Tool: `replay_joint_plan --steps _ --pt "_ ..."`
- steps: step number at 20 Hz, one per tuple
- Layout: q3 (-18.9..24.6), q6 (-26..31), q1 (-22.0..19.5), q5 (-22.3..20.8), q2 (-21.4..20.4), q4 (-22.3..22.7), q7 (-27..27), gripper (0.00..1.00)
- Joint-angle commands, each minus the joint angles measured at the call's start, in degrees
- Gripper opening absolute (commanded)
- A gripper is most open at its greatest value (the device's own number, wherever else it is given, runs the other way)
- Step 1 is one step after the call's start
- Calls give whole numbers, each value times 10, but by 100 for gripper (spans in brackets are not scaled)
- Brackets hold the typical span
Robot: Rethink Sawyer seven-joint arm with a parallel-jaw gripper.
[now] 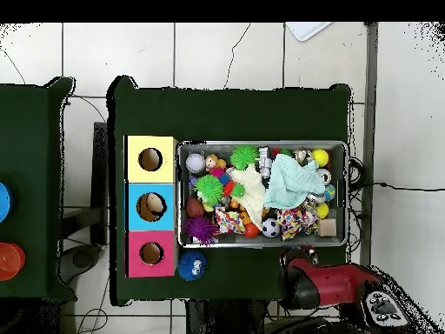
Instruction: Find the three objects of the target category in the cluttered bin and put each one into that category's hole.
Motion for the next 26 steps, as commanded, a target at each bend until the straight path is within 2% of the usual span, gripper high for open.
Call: replay_joint_plan --steps 1,4,5,12,15,17,23,26 --pt "104 40 -37 -19 95 -77 6 100" --pt "105 51 -34 -18 94 -79 3 100" --pt "105 55 -33 -17 94 -79 1 0" --pt "101 39 -26 -23 86 -74 8 0" --pt "90 42 -14 -16 63 -54 18 0" --pt "78 55 0 -8 26 -24 22 0" --pt "54 132 55 38 -143 112 29 0" --pt "51 169 74 64 -199 156 31 0"
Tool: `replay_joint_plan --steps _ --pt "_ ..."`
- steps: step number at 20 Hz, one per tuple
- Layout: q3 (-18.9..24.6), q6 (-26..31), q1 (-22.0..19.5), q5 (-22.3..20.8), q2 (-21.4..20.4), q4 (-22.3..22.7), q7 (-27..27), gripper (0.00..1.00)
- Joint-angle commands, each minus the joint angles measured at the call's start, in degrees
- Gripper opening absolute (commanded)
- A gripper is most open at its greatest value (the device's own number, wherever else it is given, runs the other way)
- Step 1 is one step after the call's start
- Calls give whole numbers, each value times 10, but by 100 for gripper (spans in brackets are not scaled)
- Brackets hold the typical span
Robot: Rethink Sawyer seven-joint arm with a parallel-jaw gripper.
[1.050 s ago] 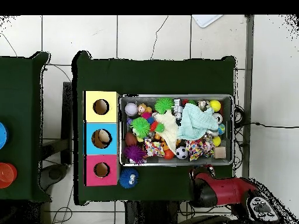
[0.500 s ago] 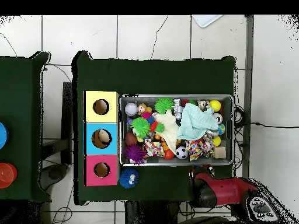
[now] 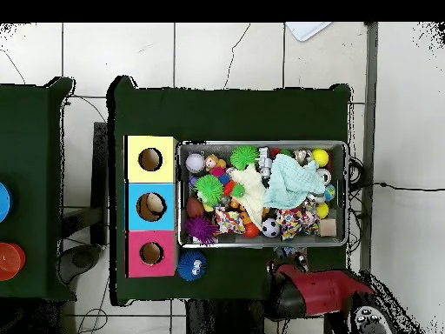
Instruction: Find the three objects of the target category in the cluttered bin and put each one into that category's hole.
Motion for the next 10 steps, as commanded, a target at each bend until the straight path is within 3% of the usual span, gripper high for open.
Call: replay_joint_plan --steps 1,10 --pt "37 104 34 52 -109 87 33 0" --pt "36 121 48 72 -137 113 43 0"
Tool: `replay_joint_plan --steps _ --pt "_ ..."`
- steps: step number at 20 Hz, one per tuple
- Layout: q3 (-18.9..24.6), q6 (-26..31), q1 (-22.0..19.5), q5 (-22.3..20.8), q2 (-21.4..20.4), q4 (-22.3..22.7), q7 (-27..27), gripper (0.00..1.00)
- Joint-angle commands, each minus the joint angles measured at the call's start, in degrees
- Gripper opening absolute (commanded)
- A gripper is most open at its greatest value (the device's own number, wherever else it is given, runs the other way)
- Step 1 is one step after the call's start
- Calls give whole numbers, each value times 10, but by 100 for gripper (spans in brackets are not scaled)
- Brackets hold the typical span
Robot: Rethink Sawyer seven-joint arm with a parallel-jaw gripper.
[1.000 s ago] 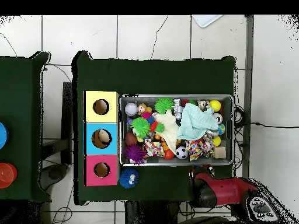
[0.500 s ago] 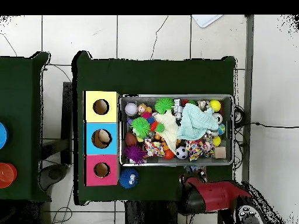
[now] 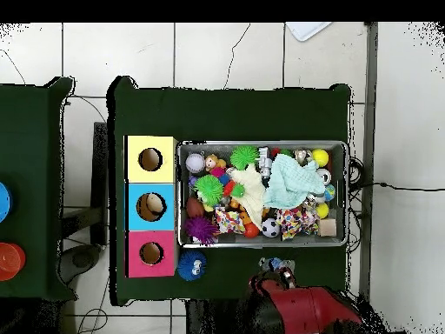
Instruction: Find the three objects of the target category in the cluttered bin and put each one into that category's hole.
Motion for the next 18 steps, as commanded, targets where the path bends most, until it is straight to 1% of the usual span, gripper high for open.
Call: replay_joint_plan --steps 1,5,6,7,9,13,18 --pt "36 55 0 31 -25 29 43 0" --pt "39 57 2 39 -36 42 44 0" --pt "42 56 5 45 -36 48 50 0" --pt "41 49 14 53 -31 57 66 0" --pt "27 31 55 62 -20 69 102 0" --pt "34 25 105 119 -43 116 141 0" --pt "35 11 170 199 -55 148 180 0"
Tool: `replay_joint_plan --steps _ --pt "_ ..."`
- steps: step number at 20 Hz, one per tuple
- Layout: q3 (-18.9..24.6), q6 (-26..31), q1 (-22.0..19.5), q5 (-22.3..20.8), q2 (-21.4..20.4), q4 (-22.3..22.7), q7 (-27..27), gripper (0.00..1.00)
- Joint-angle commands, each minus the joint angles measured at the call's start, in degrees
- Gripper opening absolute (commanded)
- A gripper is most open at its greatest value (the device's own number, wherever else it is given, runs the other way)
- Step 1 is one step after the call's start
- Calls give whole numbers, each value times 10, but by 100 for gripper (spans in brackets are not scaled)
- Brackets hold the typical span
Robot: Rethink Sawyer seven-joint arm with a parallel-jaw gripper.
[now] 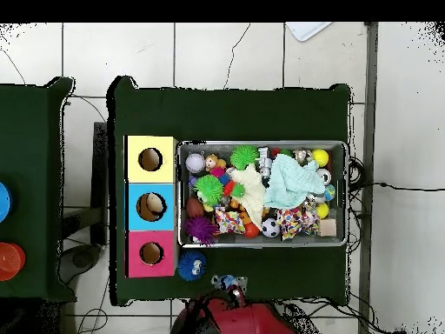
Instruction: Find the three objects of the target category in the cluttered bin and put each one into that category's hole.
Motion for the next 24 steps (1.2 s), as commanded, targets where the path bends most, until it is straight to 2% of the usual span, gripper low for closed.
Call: replay_joint_plan --steps 1,6,11,13,19,21,24 --pt "36 11 46 87 -16 53 175 0" --pt "30 19 104 157 -42 64 186 0" --pt "33 95 124 203 -116 36 150 0" --pt "37 125 131 222 -128 15 142 0" --pt "20 177 186 271 -118 -43 182 0" --pt "13 180 204 286 -114 -49 198 0" --pt "8 164 223 309 -86 -68 216 0"
